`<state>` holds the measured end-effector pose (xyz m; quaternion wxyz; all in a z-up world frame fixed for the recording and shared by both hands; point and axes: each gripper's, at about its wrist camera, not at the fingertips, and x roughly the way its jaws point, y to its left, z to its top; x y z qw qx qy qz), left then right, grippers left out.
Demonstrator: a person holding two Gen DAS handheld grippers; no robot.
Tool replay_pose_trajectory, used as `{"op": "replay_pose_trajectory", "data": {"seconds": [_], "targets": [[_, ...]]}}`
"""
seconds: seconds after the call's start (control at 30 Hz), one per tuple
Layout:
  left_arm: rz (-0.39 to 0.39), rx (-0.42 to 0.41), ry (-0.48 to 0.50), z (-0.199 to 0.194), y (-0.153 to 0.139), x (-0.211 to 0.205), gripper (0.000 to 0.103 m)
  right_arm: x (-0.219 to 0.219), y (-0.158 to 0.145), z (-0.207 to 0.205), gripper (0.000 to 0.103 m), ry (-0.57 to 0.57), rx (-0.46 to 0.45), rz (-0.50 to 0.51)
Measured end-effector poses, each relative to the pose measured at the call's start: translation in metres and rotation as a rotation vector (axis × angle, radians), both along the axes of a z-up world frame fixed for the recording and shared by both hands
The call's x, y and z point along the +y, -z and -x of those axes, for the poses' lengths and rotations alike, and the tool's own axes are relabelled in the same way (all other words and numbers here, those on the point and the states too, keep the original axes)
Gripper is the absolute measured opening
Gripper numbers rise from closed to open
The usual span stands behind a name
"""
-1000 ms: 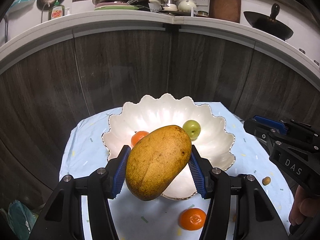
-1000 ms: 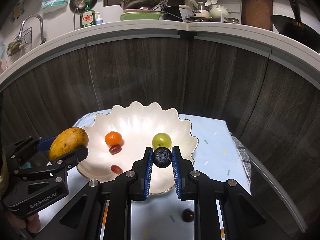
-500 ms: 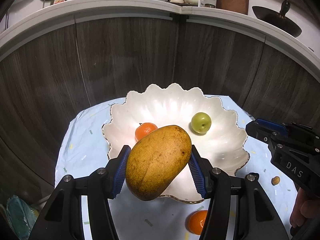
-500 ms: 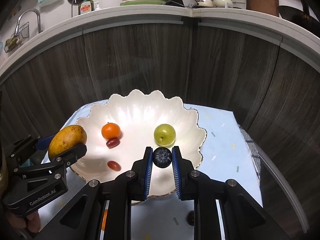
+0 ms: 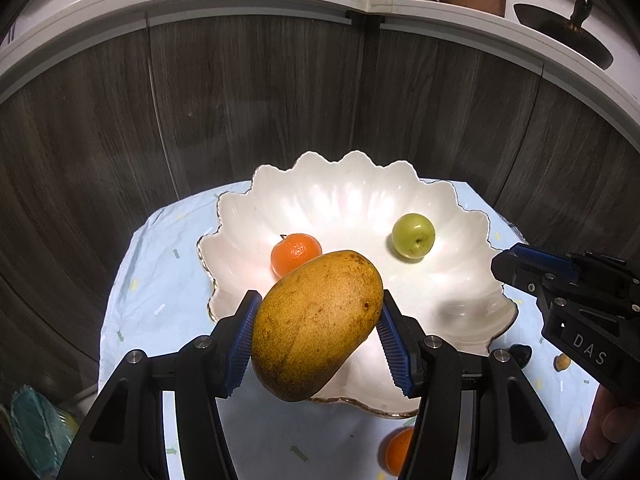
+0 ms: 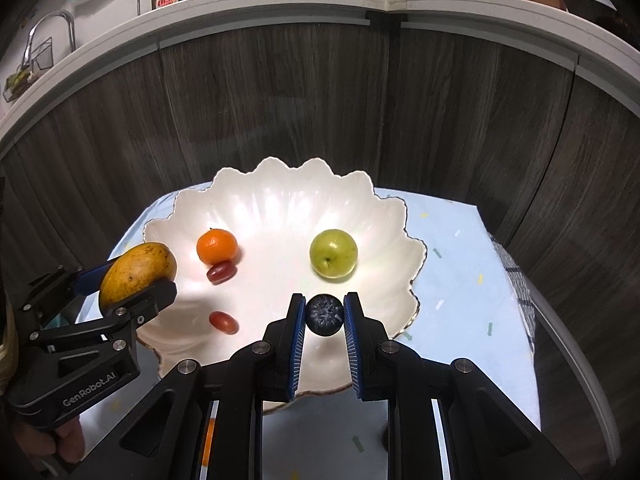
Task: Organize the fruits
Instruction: 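Open both tools to drop the mango and berry into the bowl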
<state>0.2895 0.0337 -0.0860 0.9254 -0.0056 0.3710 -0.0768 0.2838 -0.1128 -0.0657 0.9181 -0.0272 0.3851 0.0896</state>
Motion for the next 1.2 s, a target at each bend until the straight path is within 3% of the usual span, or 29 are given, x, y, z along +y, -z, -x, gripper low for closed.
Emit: {"op": "replay_pose_trajectory", "data": {"seconds": [0.43,0.47,0.53,0.6,0.67,0.77,0.97,1.2], "targets": [[0.01,0.061,-0.002,-0.006,0.008,-0.001,0.057,0.0,0.004,-0.004,0.022,0.003,0.027,0.001],[0.009,0.062,-0.005,-0.006,0.008,-0.001,0.059,0.0,0.004,-0.005,0.024,0.004,0.029,0.001],[-0.003,0.05,-0.017,-0.005,0.006,-0.001,0.066,0.0,0.002,-0.004,0.04,0.013,0.021,0.006],[-0.001,0.045,-0.024,-0.005,0.005,0.0,0.073,-0.001,-0.001,-0.001,0.063,0.026,-0.004,0.019],[-0.005,0.044,-0.033,-0.005,0.004,0.002,0.074,-0.001,-0.005,0.001,0.069,0.035,-0.025,0.03],[-0.005,0.039,-0.042,-0.004,0.002,0.003,0.08,0.0,-0.007,0.002,0.069,0.031,-0.024,0.034],[-0.011,0.001,-0.058,0.003,-0.008,0.004,0.094,-0.002,-0.011,0.006,0.08,0.045,-0.036,0.019],[-0.006,-0.023,-0.069,0.01,-0.019,0.004,0.101,-0.005,-0.021,0.014,0.081,0.061,-0.052,0.014]]}}
